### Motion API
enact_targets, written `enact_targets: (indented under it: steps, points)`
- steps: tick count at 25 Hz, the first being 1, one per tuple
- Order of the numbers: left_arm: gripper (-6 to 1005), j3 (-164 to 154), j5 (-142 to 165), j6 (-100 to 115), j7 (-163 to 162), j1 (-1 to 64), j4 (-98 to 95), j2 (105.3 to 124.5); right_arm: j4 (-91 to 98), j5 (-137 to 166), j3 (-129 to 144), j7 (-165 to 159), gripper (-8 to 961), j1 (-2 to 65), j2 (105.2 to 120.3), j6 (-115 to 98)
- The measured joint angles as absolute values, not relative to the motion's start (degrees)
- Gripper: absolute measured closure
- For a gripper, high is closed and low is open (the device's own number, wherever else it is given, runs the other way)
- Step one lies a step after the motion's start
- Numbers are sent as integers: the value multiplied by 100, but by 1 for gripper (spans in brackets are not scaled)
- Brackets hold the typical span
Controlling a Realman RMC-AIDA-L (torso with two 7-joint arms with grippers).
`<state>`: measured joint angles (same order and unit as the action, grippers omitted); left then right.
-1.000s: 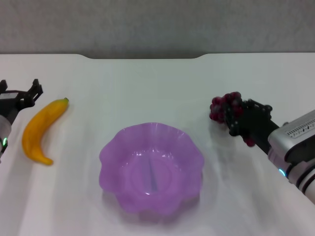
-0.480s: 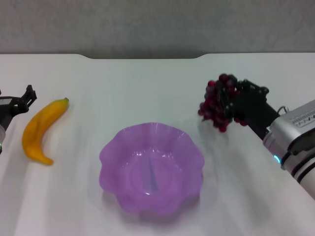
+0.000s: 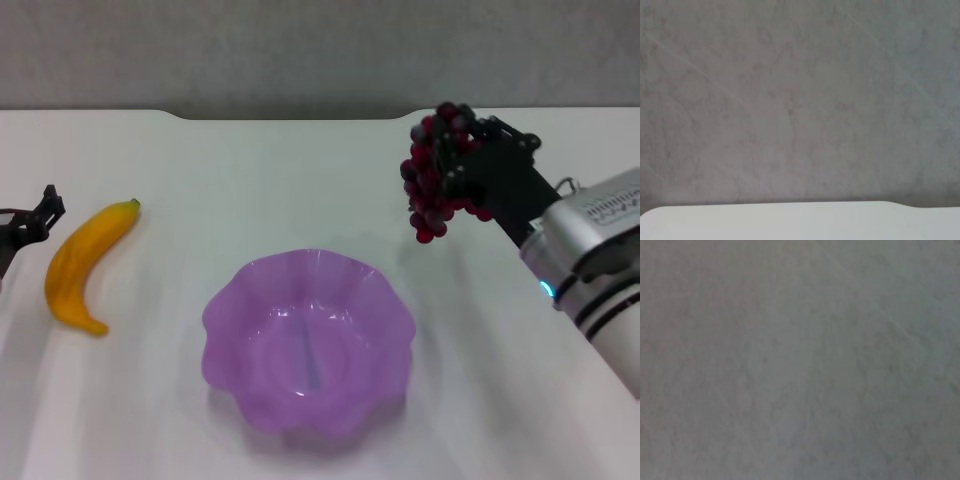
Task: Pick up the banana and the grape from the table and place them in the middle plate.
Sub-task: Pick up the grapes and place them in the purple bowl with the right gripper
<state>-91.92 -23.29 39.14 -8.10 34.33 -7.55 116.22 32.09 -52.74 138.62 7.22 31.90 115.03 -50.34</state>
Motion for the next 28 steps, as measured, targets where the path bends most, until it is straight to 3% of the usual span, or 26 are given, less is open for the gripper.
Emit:
enact_targets:
  steps: [12,28]
  points:
    - [148,-9193,-2329,3914,-816,3434,-760,11618,5175,-5116,13388,2537,680,2605,11506,-4073]
    - [151,-9193,-2329,3911,-818,3499,-791,11619,5463,-4935,14485,2427,684,2813,11547,-3630]
